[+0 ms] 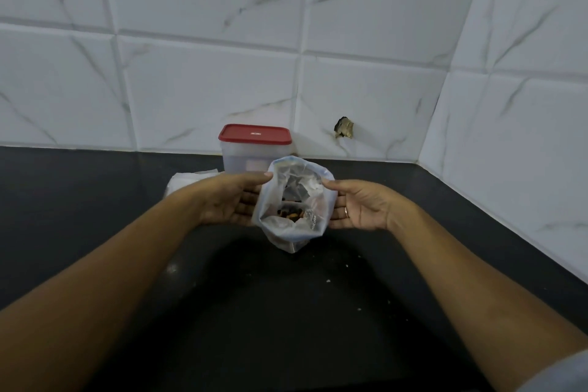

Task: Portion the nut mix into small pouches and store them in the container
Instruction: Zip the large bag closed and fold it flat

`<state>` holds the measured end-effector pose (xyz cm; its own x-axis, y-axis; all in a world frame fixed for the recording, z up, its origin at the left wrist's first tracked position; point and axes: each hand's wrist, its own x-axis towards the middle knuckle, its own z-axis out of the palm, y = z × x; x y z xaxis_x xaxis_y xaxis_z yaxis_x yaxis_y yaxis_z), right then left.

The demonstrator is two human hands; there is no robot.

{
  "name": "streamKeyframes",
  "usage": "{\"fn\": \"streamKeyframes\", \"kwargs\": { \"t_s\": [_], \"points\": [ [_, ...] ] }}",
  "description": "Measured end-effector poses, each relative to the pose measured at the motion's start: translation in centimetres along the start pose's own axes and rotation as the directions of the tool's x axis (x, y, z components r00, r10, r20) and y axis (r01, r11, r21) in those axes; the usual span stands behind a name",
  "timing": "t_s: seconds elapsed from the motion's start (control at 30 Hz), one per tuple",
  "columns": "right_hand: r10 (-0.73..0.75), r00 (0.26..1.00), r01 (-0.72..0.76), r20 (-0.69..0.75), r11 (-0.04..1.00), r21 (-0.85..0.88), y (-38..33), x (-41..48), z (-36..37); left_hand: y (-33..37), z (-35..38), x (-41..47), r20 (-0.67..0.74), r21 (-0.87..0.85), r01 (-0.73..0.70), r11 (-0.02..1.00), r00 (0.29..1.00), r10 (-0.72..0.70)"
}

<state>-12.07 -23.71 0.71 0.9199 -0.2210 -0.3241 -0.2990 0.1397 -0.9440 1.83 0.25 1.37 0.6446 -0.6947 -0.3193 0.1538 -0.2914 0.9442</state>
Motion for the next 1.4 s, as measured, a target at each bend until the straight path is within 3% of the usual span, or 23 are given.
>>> {"fn": "streamKeyframes", "kwargs": {
  "t_s": [0.17,0.37,0.5,0.77,0.83,0.93,1.03,1.1,1.17,1.23,1.3,1.4],
  "points": [
    [0.073,0.995,-0.072,0.069,0.997,-0.024,1.1,-2.0,0.1,-0.9,-0.2,-2.1,-0.025,0.175,0.034,0.984,0.999,-0.03],
    [-0.06,0.965,0.041,0.256,0.996,0.079,1.6,-3.8,0.4,-1.0,0.8,-3.5,-0.063,-0.103,-0.01,0.995,0.998,0.004],
    [-0.115,0.977,0.095,0.181,0.988,0.118,1.0,-4.4,1.7,-0.8,1.3,-4.2,0.015,-0.327,-0.013,0.945,1.0,0.019],
    [-0.137,0.99,0.139,-0.028,0.936,0.322,-0.4,-5.0,4.2,0.0,2.2,-5.4,0.042,-0.53,-0.068,0.845,0.994,0.106],
    [-0.121,0.987,0.148,-0.101,0.932,0.33,-0.6,-4.9,4.8,0.1,2.6,-5.5,-0.03,-0.474,-0.116,0.873,0.993,0.116],
    [-0.103,0.968,0.157,-0.23,0.96,0.232,-0.9,-4.8,5.7,0.2,3.6,-5.5,-0.234,-0.259,-0.193,0.946,0.963,0.133],
    [-0.152,0.92,0.159,-0.361,0.987,-0.01,-0.8,-4.7,6.5,0.0,4.0,-5.0,-0.383,-0.077,-0.23,0.97,0.905,0.184],
    [-0.23,0.876,0.157,-0.423,0.967,-0.2,-0.5,-4.9,6.8,-0.3,3.9,-4.7,-0.446,0.141,-0.232,0.962,0.853,0.271],
    [-0.32,0.84,0.145,-0.437,0.91,-0.389,-0.4,-5.1,7.0,-0.3,4.0,-4.8,-0.443,0.389,-0.197,0.9,0.816,0.371],
    [-0.396,0.826,0.108,-0.401,0.81,-0.576,-0.4,-5.2,7.1,-0.1,4.3,-4.8,-0.399,0.527,-0.162,0.834,0.82,0.411],
    [-0.423,0.829,0.103,-0.366,0.759,-0.642,-0.5,-5.2,7.1,0.1,4.4,-4.8,-0.364,0.497,-0.172,0.85,0.848,0.385],
    [-0.303,0.899,0.166,-0.317,0.904,-0.394,-1.2,-5.6,6.5,0.6,4.3,-5.3,-0.28,0.099,-0.18,0.979,0.939,0.201]
  ]
}}
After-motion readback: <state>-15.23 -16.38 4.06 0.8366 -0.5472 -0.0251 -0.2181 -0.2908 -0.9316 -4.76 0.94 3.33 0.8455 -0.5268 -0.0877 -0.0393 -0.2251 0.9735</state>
